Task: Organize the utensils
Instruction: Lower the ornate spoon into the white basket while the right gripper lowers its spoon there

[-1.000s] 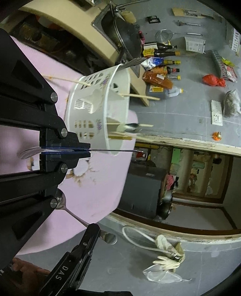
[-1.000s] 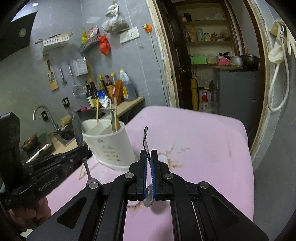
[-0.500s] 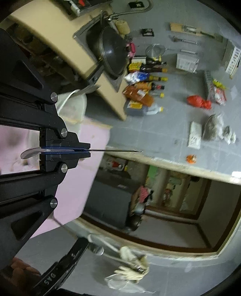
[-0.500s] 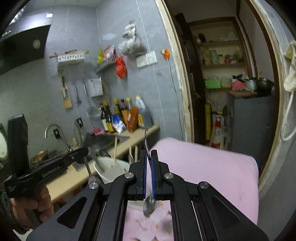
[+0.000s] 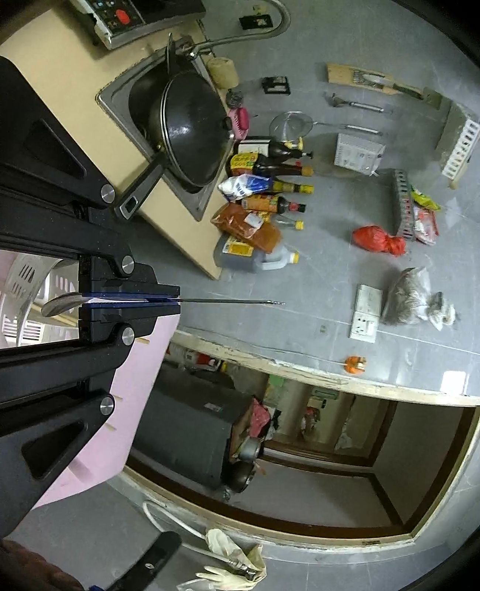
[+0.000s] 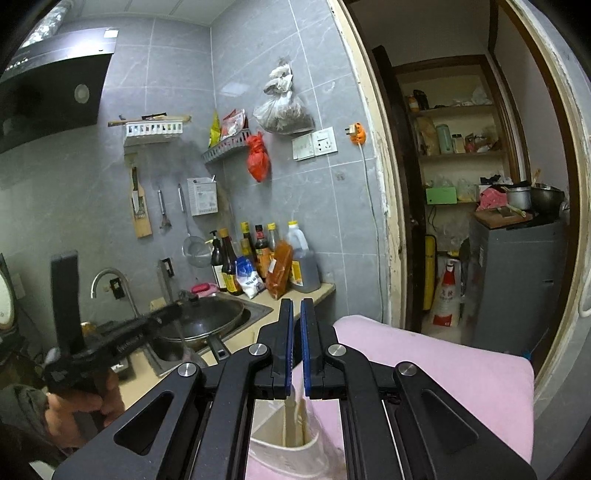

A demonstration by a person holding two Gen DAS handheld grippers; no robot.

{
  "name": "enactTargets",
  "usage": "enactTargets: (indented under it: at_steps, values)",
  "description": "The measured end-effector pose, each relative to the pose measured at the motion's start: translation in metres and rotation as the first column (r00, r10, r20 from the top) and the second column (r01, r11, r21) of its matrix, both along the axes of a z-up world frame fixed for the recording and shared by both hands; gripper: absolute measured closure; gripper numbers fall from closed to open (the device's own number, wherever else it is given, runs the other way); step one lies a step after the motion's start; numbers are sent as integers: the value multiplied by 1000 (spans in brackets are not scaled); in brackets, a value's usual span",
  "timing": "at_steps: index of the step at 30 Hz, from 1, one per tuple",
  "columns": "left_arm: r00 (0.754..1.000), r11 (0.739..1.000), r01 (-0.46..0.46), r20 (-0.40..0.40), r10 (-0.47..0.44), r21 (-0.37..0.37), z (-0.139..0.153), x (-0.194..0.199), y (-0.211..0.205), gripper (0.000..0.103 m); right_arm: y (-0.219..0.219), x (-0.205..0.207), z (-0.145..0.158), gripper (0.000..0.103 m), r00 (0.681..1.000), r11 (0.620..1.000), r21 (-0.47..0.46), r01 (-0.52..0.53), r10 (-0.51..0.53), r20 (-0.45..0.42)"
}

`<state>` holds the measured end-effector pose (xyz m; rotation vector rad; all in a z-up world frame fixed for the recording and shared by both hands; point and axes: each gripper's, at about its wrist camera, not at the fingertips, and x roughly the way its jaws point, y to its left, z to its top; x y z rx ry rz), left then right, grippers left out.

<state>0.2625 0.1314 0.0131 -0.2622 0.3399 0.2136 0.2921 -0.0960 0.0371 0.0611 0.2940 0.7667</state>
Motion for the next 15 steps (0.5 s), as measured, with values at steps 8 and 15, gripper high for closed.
enactTargets:
  at_steps: [8, 15]
  values:
    - [998, 998, 60, -34, -60, -19, -17, 15, 7, 103, 7, 5, 6, 101, 998, 998, -9, 70, -69, 6]
    - [994, 995, 95, -49, -95, -11, -33, 22, 10, 103, -36, 20, -53, 88, 939, 964, -86, 252, -265, -217]
